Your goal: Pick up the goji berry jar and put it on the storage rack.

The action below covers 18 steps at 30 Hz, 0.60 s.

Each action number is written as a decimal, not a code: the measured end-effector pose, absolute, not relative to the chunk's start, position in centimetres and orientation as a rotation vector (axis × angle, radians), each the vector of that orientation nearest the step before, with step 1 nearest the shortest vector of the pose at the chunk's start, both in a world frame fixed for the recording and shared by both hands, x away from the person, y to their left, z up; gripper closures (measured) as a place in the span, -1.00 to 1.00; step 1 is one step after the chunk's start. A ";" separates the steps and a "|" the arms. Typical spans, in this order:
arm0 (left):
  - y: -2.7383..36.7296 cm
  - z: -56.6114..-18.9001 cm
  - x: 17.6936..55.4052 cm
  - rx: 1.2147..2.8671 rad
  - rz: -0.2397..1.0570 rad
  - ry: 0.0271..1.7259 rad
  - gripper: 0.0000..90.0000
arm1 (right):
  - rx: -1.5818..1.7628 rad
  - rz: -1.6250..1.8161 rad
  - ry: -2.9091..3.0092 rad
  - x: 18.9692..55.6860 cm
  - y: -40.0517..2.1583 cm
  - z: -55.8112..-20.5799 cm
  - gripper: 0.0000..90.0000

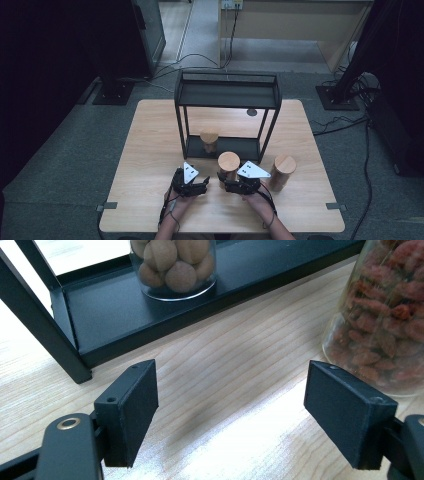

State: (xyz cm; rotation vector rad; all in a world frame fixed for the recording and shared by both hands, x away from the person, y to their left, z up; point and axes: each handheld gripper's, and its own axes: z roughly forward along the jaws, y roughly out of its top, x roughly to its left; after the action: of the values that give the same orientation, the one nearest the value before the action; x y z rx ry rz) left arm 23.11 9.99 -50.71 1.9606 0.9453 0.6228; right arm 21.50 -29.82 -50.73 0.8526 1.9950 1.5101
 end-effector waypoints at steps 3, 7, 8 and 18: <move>9.9 -50.7 23.2 1.956 0.618 0.962 -0.52 | 0.871 1.520 1.982 21.6 -29.9 -50.7 -0.45; 10.0 -50.6 23.3 1.958 0.613 0.962 -0.52 | 0.894 1.511 1.958 21.7 -29.6 -50.6 -0.45; 10.0 -50.6 23.3 1.958 0.612 0.961 -0.52 | 0.897 1.507 1.956 21.8 -29.5 -50.5 -0.45; 9.8 -50.7 23.1 1.962 0.623 0.953 -0.52 | 0.900 1.486 1.965 22.1 -29.2 -50.0 -0.45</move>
State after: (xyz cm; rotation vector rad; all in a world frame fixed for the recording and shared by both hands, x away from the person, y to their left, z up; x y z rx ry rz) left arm 23.14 9.80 -50.70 1.9623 0.9527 0.6228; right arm 22.13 -29.23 -49.98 0.8998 1.9653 1.4865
